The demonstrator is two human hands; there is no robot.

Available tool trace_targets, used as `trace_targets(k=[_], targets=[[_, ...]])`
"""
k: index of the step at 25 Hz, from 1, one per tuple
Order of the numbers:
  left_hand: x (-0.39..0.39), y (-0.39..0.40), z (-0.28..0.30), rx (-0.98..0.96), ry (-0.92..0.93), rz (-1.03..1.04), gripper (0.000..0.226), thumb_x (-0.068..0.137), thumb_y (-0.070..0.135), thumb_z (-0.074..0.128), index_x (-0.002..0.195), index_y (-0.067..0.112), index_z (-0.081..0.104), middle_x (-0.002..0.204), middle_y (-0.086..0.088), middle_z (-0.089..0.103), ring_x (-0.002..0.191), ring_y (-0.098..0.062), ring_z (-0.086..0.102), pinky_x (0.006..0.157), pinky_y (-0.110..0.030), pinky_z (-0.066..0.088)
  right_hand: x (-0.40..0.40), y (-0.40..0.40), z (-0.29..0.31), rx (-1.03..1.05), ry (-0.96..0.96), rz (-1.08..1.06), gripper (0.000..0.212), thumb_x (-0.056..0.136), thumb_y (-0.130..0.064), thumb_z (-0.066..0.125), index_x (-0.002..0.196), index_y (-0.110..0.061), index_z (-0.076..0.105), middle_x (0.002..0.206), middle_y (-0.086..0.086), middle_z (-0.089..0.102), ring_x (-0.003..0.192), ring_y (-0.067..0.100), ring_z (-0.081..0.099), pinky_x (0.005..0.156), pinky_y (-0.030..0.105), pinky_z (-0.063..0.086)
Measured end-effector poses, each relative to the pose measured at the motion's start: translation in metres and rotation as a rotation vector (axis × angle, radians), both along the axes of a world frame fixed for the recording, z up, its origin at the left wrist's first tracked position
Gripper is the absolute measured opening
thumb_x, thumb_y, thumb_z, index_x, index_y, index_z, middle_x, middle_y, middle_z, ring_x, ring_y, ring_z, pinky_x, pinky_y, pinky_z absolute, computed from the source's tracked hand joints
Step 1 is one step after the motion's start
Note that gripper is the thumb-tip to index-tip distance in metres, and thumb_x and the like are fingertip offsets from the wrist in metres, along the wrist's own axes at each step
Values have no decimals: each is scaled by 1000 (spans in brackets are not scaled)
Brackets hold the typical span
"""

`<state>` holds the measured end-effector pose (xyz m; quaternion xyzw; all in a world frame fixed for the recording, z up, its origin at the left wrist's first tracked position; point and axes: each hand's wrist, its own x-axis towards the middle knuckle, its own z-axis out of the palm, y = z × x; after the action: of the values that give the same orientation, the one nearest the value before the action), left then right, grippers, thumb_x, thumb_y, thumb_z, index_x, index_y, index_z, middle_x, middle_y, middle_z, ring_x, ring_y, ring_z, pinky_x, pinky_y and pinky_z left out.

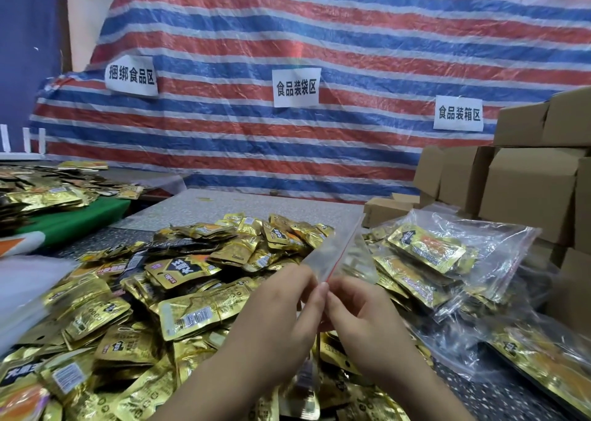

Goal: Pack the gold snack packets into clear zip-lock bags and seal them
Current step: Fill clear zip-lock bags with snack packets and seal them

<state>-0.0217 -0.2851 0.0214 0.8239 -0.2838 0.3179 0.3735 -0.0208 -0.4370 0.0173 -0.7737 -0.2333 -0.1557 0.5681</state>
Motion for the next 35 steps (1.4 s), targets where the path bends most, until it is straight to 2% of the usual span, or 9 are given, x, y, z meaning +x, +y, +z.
trace_targets(k=[5, 10, 18, 22, 24, 28, 31, 33, 35], targets=[[-1, 5, 2, 0, 74, -58, 29, 96, 43, 49, 75, 24, 51, 70, 10, 53, 67, -7, 50, 57, -22, 35, -3, -4, 2, -245, -233, -83, 17, 84, -12, 52, 77, -18, 66, 66, -9, 61, 60, 7, 52, 53, 19, 40], [-2, 10, 1, 1, 173, -154, 28, 101, 39, 47, 78, 24, 50, 76, 9, 58, 62, -6, 49, 54, -18, 35, -4, -9, 3, -296, -160, 10, 24, 91, -12, 54, 84, -30, 69, 77, -10, 67, 72, 13, 64, 62, 16, 47], [5, 6, 0, -28, 68, -55, 27, 101, 34, 37, 76, 26, 44, 66, 9, 51, 57, -9, 46, 49, -21, 31, -4, -2, 8, -156, -109, -135, 22, 94, -25, 60, 79, -18, 74, 70, 1, 69, 58, 16, 62, 53, 33, 51], [15, 26, 10, -207, 75, 108, 28, 100, 27, 44, 73, 20, 50, 57, 5, 50, 50, -7, 45, 44, -21, 35, -1, -19, 15, 160, -54, -430, 31, 92, -12, 62, 62, -13, 68, 62, 8, 66, 48, 16, 54, 44, 25, 43], [17, 33, 14, -255, 81, 149, 29, 100, 27, 45, 73, 20, 52, 55, 0, 51, 47, -7, 45, 42, -23, 34, -3, -22, 16, 168, -94, -537, 32, 88, -12, 60, 56, -8, 61, 55, 11, 59, 47, 13, 47, 42, 21, 36], [13, 30, 14, -296, 60, 120, 29, 100, 31, 46, 73, 23, 53, 54, 3, 53, 45, -7, 44, 40, -22, 32, -6, -18, 14, 82, -150, -596, 32, 85, -12, 59, 54, -11, 52, 45, -6, 44, 42, 6, 36, 40, 18, 31], [14, 31, 14, -294, 36, 80, 27, 100, 32, 45, 76, 23, 53, 53, 4, 50, 44, -8, 42, 40, -22, 29, -6, -16, 14, -17, -168, -552, 14, 85, -17, 63, 82, -30, 58, 69, -14, 58, 53, 6, 52, 45, 19, 41], [14, 31, 14, -205, -26, 94, 28, 101, 34, 43, 78, 21, 54, 53, 8, 46, 46, -10, 42, 43, -20, 28, -8, -11, 13, -107, -217, -565, 42, 83, -20, 66, 113, -42, 46, 95, -23, 52, 71, 5, 58, 52, 23, 50], [13, 30, 13, -59, -116, 134, 33, 104, 34, 39, 81, 17, 55, 60, 10, 47, 50, -10, 42, 45, -25, 32, -11, -9, 13, -179, -345, -588, 61, 82, -22, 68, 129, -44, 37, 101, -27, 44, 76, 4, 55, 54, 21, 49]])
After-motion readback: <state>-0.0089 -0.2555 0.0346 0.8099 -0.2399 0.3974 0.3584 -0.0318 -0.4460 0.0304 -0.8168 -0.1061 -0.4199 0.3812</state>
